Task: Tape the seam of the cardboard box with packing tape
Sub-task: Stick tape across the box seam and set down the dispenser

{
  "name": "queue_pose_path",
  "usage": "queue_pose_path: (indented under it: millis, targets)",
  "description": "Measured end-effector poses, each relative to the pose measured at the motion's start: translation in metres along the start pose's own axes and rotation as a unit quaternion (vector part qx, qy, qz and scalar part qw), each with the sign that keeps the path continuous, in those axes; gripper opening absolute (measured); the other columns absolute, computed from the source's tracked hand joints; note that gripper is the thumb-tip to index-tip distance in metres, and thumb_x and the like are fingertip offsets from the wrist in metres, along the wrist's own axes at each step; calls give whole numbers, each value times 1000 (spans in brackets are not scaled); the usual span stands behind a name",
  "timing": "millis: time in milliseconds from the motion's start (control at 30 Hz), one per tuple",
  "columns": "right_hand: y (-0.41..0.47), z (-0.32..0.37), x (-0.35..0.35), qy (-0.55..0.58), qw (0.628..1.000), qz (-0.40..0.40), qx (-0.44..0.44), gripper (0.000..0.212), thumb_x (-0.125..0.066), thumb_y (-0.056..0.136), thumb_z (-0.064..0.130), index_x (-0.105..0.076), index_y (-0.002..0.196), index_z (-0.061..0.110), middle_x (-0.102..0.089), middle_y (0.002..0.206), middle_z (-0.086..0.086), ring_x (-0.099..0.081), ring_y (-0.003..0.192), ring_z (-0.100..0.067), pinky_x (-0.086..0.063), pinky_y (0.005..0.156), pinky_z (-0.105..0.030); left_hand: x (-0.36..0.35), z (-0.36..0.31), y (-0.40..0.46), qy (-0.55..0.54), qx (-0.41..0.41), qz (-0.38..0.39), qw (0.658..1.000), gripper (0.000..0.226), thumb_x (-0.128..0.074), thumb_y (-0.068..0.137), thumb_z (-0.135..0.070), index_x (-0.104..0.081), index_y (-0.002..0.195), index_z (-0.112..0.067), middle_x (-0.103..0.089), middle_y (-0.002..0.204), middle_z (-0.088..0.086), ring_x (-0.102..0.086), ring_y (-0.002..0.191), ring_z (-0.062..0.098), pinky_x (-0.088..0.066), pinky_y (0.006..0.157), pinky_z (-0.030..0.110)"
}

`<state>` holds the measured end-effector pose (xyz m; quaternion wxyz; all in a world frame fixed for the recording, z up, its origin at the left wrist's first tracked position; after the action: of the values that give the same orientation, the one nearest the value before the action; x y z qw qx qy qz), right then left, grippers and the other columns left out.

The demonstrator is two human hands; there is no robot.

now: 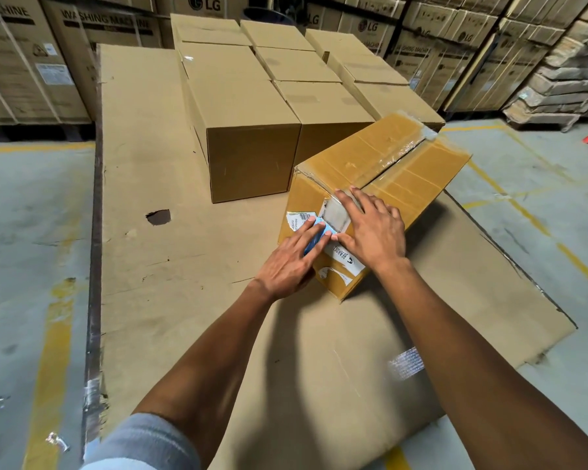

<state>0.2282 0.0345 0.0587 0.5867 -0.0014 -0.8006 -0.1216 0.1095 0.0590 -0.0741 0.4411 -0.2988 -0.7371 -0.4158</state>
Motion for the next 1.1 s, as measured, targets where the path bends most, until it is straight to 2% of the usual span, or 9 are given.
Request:
queue_pose_path:
  millis: [167,300,467,567,700,833,967,1100]
  targets:
    - [-1,0,1,4,1000,-4,0,97,-69,85,67,-17,163,40,-31,169,1,-43,146,-28,-44,106,-49,-1,-3,-1,63,-10,-3,998,79,-44,102,-24,-14,172,-4,-4,182,16,-4,169,29,-38,116,43]
    - [-1,0,2,8,1000,-3,-1,98,-69,85,66,-17,164,39,-31,169,0,-43,147,-29,-43,107,-50,-3,-2,1,84,-5,-6,996,80,-49,104,-22,-12,172,-3,-2,182,16,-5,169,29,-41,109,43]
    - [-1,1,2,10,1000,2,-1,98,-68,85,67,-16,164,40,-31,169,0,-42,148,-28,-42,108,-50,-2,1,1,93,-21,-20,995,63,-39,115,-15,-15,172,-3,-5,182,16,-6,169,29,-46,100,41]
    - [-1,2,3,16,1000,1,-3,95,-67,86,66,-18,163,41,-32,169,0,-43,147,-29,-42,108,-51,1,-2,0,95,-7,-7,995,68,-33,107,-10,-13,172,-2,-4,182,16,-5,169,29,-44,102,43]
    - [-1,1,5,30,1000,7,-8,93,-67,88,66,-18,163,42,-31,169,1,-42,148,-30,-41,111,-53,6,-10,-1,98,19,17,995,76,-22,98,-12,-9,172,-1,-2,181,17,-3,169,31,-42,107,47]
    - [-3,2,4,23,1000,21,-2,97,-65,88,67,-10,164,42,-26,171,2,-38,151,-30,-40,113,-53,6,-12,-2,96,34,28,994,77,-22,97,-12,-9,172,-1,-1,181,18,-3,169,32,-43,107,48]
    - [-5,3,6,28,999,15,-8,97,-67,88,65,-12,164,42,-27,171,1,-38,151,-30,-40,114,-53,7,-14,-1,93,40,38,994,77,-26,97,-13,-10,172,-1,-4,181,18,-5,169,33,-42,107,48]
    - [-4,2,6,31,999,13,-11,96,-68,87,65,-15,164,42,-30,170,2,-40,150,-30,-41,114,-53,8,-13,0,75,44,42,995,82,-42,96,-8,-13,172,-1,-7,181,19,-8,169,33,-44,105,50]
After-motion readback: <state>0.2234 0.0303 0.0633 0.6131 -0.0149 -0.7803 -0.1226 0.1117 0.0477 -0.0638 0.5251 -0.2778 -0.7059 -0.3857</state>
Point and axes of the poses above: each hand's wrist, its own y-axis towards the middle knuckle, its own x-axis out of the back of the hand, z = x × y, the point moved 8 cm from there along y, towards the middle knuckle
